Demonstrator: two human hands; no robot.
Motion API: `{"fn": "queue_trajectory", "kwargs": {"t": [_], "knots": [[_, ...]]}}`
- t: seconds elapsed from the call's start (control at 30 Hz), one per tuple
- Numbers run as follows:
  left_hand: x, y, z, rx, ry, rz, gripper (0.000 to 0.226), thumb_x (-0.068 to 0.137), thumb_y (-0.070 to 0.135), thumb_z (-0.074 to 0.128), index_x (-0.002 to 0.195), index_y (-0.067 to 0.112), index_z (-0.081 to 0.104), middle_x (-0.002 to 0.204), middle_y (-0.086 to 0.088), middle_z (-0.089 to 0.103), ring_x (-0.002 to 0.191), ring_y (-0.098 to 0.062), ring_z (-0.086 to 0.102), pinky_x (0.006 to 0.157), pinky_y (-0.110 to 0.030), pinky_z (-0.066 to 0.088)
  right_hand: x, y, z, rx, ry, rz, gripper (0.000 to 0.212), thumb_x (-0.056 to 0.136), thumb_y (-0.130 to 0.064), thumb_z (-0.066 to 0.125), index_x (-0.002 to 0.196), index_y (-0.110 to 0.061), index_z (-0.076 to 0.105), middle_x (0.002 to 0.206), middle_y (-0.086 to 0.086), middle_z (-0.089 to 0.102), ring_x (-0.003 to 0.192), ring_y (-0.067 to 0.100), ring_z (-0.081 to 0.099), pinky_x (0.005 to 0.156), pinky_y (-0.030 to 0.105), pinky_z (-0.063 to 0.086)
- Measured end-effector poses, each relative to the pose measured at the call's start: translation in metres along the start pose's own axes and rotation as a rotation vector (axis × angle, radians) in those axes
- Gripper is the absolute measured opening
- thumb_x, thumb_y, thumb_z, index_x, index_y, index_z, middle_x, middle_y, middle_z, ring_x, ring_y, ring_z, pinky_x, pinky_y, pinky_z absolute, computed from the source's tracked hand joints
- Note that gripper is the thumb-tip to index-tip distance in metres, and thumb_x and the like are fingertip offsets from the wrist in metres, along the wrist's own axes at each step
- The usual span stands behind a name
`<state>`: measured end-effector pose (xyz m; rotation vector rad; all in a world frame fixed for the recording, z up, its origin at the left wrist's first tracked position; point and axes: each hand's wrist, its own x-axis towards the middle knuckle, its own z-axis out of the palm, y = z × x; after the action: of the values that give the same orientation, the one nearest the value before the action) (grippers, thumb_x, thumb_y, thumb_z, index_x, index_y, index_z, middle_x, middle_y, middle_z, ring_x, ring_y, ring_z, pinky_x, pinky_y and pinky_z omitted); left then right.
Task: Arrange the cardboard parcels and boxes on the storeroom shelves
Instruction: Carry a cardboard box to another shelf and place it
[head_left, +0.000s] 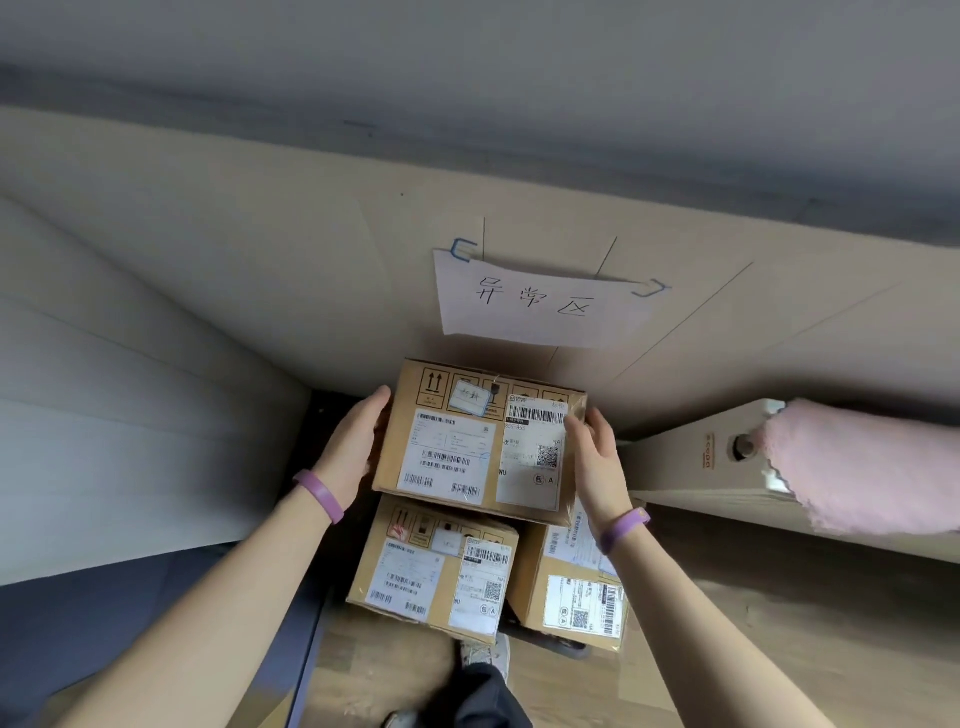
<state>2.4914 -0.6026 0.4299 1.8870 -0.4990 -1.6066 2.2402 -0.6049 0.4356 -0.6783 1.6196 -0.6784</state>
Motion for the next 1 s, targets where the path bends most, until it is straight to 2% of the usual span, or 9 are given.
{"fn": "queue_trajectory", "kwargs": {"t": [0.07,0.13,0.23,0.3,0.37,0.43,0.57,0.87,1.0], "knots": [[-0.015,0.013,-0.004,0.014,-0.002,0.025,0.058,0.102,0.053,0.039,0.151,0.022,0.04,0.145,0.002,0.051,0.135,-0.022,0.046,0.112,-0.044,0.033,-0.013,-0.017,0.0,-0.008,0.009,-0.037,0.064,0.1,-0.039,0.052,0.156,-0.02,0.026,0.157,0.0,0.036,0.142,0.019,0.037,0.116,0.035,0.03],[-0.033,0.026,-0.011,0.04,-0.001,0.06,0.063,0.102,0.054,0.04,0.155,0.023,0.033,0.157,-0.004,0.04,0.145,-0.027,0.036,0.12,-0.049,0.026,-0.027,-0.036,0.001,-0.033,-0.001,-0.081,0.064,0.1,-0.038,0.052,0.155,-0.02,0.026,0.158,-0.001,0.033,0.145,0.02,0.032,0.115,0.032,0.029],[-0.066,0.045,-0.024,0.028,0.011,0.11,0.061,0.102,0.054,0.039,0.155,0.025,0.033,0.158,-0.004,0.039,0.145,-0.027,0.036,0.12,-0.049,0.025,-0.052,-0.063,0.004,-0.057,-0.035,-0.141,0.06,0.102,-0.036,0.05,0.155,-0.018,0.028,0.158,0.0,0.034,0.144,0.02,0.034,0.104,0.025,0.029],[-0.092,0.055,-0.032,0.026,-0.001,0.146,0.061,0.102,0.054,0.038,0.155,0.026,0.032,0.158,-0.004,0.039,0.146,-0.025,0.034,0.12,-0.048,0.024,-0.072,-0.079,0.009,-0.048,-0.058,-0.168,0.06,0.102,-0.038,0.049,0.155,-0.018,0.03,0.158,0.0,0.035,0.142,0.02,0.036,0.106,0.026,0.029],[-0.119,0.061,-0.039,0.04,-0.029,0.164,0.062,0.102,0.056,0.038,0.156,0.027,0.03,0.159,-0.003,0.037,0.147,-0.023,0.032,0.122,-0.048,0.022,-0.097,-0.091,0.016,-0.028,-0.09,-0.187,0.059,0.101,-0.043,0.05,0.154,-0.022,0.032,0.157,0.001,0.038,0.141,0.022,0.038,0.115,0.037,0.031],[-0.147,0.063,-0.045,0.052,-0.056,0.17,0.063,0.101,0.057,0.038,0.156,0.028,0.029,0.16,-0.002,0.036,0.148,-0.022,0.031,0.122,-0.047,0.022,-0.125,-0.099,0.024,0.001,-0.124,-0.186,0.056,0.1,-0.047,0.049,0.151,-0.026,0.035,0.154,0.001,0.04,0.139,0.024,0.041,0.116,0.046,0.033],[-0.205,0.058,-0.06,0.027,-0.057,0.2,0.064,0.1,0.059,0.038,0.156,0.03,0.029,0.159,-0.001,0.037,0.148,-0.022,0.031,0.122,-0.047,0.022,-0.186,-0.104,0.042,0.065,-0.181,-0.195,0.049,0.102,-0.044,0.046,0.147,-0.027,0.04,0.152,0.0,0.043,0.138,0.025,0.042,0.112,0.043,0.036],[-0.331,0.047,-0.114,-0.115,0.01,0.331,0.058,0.102,0.056,0.037,0.154,0.03,0.033,0.157,0.001,0.041,0.145,-0.021,0.036,0.121,-0.046,0.024,-0.31,-0.115,0.086,0.103,-0.275,-0.316,0.049,0.102,-0.043,0.047,0.147,-0.024,0.042,0.153,0.002,0.042,0.141,0.028,0.04,0.116,0.048,0.033],[-0.375,0.043,-0.139,-0.16,0.065,0.383,0.057,0.102,0.057,0.037,0.153,0.032,0.034,0.156,0.002,0.042,0.145,-0.019,0.037,0.119,-0.043,0.025,-0.354,-0.124,0.111,0.07,-0.368,-0.363,0.046,0.102,-0.042,0.047,0.145,-0.025,0.045,0.148,-0.001,0.047,0.135,0.025,0.046,0.114,0.041,0.036]]}}
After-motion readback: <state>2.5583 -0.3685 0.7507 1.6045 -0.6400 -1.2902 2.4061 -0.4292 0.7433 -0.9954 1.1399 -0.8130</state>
